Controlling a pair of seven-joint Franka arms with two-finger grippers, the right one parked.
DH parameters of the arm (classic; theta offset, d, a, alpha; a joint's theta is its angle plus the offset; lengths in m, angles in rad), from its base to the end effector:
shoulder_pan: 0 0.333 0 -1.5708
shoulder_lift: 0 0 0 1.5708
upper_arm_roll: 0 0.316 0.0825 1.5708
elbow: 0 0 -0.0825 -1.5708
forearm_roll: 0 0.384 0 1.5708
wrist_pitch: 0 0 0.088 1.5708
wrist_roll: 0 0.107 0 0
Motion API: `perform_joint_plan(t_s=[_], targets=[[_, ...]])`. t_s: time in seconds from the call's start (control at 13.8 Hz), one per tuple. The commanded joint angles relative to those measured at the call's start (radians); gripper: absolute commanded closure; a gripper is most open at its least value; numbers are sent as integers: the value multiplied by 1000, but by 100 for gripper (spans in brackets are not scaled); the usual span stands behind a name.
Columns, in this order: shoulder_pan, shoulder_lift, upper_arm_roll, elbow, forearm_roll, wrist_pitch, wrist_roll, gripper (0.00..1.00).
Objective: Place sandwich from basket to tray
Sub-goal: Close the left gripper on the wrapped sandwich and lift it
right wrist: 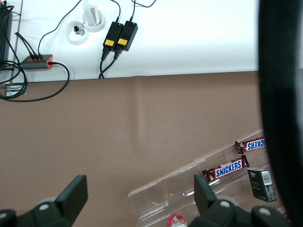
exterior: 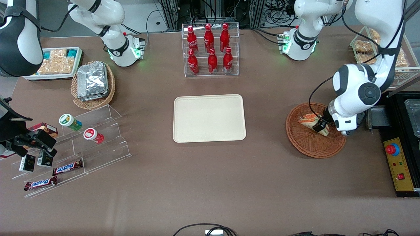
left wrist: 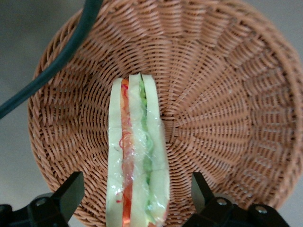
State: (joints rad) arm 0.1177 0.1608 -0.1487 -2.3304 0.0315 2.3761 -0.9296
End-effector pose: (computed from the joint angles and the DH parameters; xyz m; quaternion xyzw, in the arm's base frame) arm 0.5052 -0.0161 0.2606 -0.9043 -0.4231 0.0509 0.0246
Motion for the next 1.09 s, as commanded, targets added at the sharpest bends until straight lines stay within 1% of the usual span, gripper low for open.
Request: perform_joint_plan(t_s=[0.0,0.22,0.29,0.36,0.43,0.51,0.58,0.65,0.8,0.94,1.01], targets=[[-6,2,4,-38,8,50,-26,0],[-6,20,4,-43,8,66,-32,0],[-6,23,4,-41,8,66,-32,7],[-6,25,4,-41,8,66,-34,33],[-4,26,6,-41,8,64,-37,65],[-4,28,6,-40,8,64,-35,87],[-4,29,6,-40,11,64,-34,98],[-4,29,6,-40,30,63,-37,100],[-4,19,6,-35,37,48,-34,100],[-6,-13,3,-8,47,-32,-17,100],[-7,-33,0,23,63,-99,-12,100]])
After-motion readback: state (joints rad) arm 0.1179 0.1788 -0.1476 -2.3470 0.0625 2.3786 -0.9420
